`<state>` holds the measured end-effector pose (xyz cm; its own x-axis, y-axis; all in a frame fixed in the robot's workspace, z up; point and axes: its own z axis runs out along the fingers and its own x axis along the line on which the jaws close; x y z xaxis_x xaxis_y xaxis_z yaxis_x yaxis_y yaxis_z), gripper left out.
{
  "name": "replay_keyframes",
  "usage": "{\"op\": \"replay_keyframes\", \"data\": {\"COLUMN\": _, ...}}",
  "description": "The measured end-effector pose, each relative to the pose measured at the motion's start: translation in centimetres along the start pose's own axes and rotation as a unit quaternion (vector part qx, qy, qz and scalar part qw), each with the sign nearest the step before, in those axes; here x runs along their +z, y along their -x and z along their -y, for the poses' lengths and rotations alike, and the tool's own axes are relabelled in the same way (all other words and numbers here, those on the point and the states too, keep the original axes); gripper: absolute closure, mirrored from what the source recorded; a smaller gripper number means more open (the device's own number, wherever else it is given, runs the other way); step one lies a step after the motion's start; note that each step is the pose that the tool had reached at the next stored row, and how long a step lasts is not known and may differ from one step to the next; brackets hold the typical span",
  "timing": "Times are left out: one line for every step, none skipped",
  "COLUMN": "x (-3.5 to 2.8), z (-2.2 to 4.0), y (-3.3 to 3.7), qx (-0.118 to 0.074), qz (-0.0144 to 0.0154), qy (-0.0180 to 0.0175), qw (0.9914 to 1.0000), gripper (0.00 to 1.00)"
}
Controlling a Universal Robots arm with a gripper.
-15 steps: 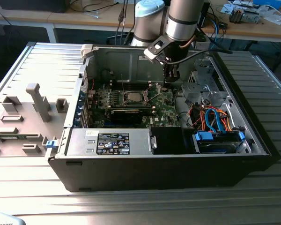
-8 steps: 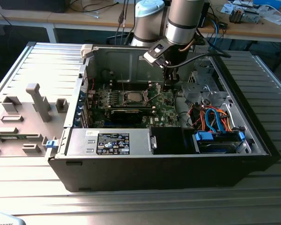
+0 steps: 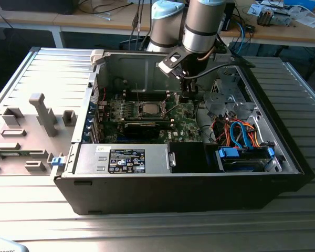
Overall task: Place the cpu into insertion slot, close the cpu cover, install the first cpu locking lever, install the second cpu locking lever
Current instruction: 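Close the cpu cover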
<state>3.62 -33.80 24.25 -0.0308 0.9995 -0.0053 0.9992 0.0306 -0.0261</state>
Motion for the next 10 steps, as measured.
{"op": "replay_keyframes", "data": {"x": 0.02, "z": 0.47, "y": -0.01, "qx": 0.000, "qz": -0.0001, "qy": 0.0002, "qw": 1.00000, "gripper": 0.89}}
{"op": "replay_keyframes", "data": {"x": 0.02, "z": 0.65, "y": -0.02, "qx": 0.000, "qz": -0.0001, "qy": 0.0002, "qw": 1.00000, "gripper": 0.89}}
{"op": "replay_keyframes", "data": {"x": 0.03, "z": 0.86, "y": -0.03, "qx": 0.000, "qz": -0.0001, "qy": 0.0003, "qw": 1.00000, "gripper": 0.89}}
{"op": "replay_keyframes", "data": {"x": 0.04, "z": 1.27, "y": -0.04, "qx": 0.000, "qz": 0.0000, "qy": 0.0004, "qw": 1.00000, "gripper": 0.89}}
{"op": "replay_keyframes", "data": {"x": 0.05, "z": 1.79, "y": -0.06, "qx": 0.000, "qz": 0.0000, "qy": 0.0006, "qw": 1.00000, "gripper": 0.89}}
{"op": "replay_keyframes", "data": {"x": 0.06, "z": 2.19, "y": -0.07, "qx": 0.000, "qz": 0.0000, "qy": 0.0008, "qw": 1.00000, "gripper": 0.89}}
{"op": "replay_keyframes", "data": {"x": 0.07, "z": 2.53, "y": -0.08, "qx": 0.000, "qz": -0.0001, "qy": 0.0010, "qw": 1.00000, "gripper": 0.89}}
{"op": "replay_keyframes", "data": {"x": 0.07, "z": 2.78, "y": -0.09, "qx": 0.000, "qz": -0.0001, "qy": 0.0011, "qw": 1.00000, "gripper": 0.89}}
{"op": "replay_keyframes", "data": {"x": 0.08, "z": 3.04, "y": -0.09, "qx": 0.000, "qz": -0.0002, "qy": 0.0013, "qw": 1.00000, "gripper": 0.89}}
{"op": "replay_keyframes", "data": {"x": 0.09, "z": 3.24, "y": -0.10, "qx": 0.000, "qz": -0.0003, "qy": 0.0015, "qw": 1.00000, "gripper": 0.89}}
